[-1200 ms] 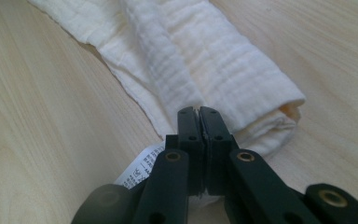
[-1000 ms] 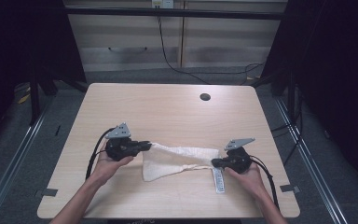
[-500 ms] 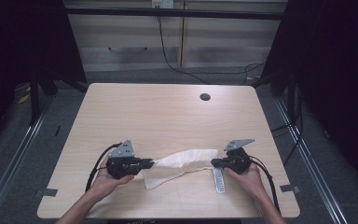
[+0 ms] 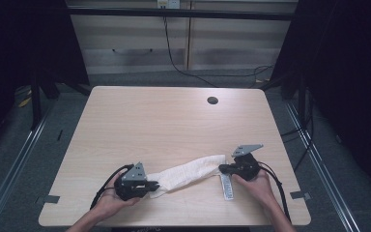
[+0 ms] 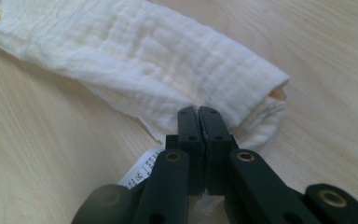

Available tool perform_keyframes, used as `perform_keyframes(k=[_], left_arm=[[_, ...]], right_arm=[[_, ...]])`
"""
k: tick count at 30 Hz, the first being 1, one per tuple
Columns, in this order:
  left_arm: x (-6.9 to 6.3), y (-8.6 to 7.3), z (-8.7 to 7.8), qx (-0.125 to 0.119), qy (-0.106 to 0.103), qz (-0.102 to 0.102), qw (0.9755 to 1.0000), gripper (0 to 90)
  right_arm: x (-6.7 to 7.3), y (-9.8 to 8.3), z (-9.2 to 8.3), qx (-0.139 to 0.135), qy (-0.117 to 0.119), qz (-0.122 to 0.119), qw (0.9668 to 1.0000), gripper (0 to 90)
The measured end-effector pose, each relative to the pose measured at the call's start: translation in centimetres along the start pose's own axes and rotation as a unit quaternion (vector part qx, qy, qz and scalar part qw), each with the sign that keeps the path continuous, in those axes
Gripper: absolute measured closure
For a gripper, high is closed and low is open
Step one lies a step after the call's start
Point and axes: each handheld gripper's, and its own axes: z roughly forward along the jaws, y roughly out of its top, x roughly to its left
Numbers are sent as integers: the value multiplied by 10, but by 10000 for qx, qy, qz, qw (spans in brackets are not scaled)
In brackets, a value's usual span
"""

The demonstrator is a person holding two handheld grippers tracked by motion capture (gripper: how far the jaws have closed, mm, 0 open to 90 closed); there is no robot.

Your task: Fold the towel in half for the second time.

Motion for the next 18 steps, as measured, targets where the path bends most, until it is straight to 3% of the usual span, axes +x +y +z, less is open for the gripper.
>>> perform_keyframes(k=[1, 4, 5, 8, 14, 18], left_arm=[[0, 0, 0, 30, 44, 70, 10000, 847], [5, -1, 1, -21, 90, -20, 10000, 848], [8, -1, 1, -32, 65, -49, 10000, 849], [18, -4, 0, -90, 104, -184, 9997, 849], [21, -4, 0, -99, 147, -138, 9997, 850], [29, -4, 0, -137, 157, -243, 9995, 851]], right_arm=[[0, 0, 0, -20, -2, 1, 10000, 886], [1, 0, -1, -5, -62, 8, 10000, 886], [4, 0, -3, 91, -195, 18, 9998, 885], [5, -3, -5, 62, -198, 15, 9998, 885], [9, -8, -8, -13, -199, -26, 9998, 884], [16, -10, -12, 50, -243, -81, 9997, 883]])
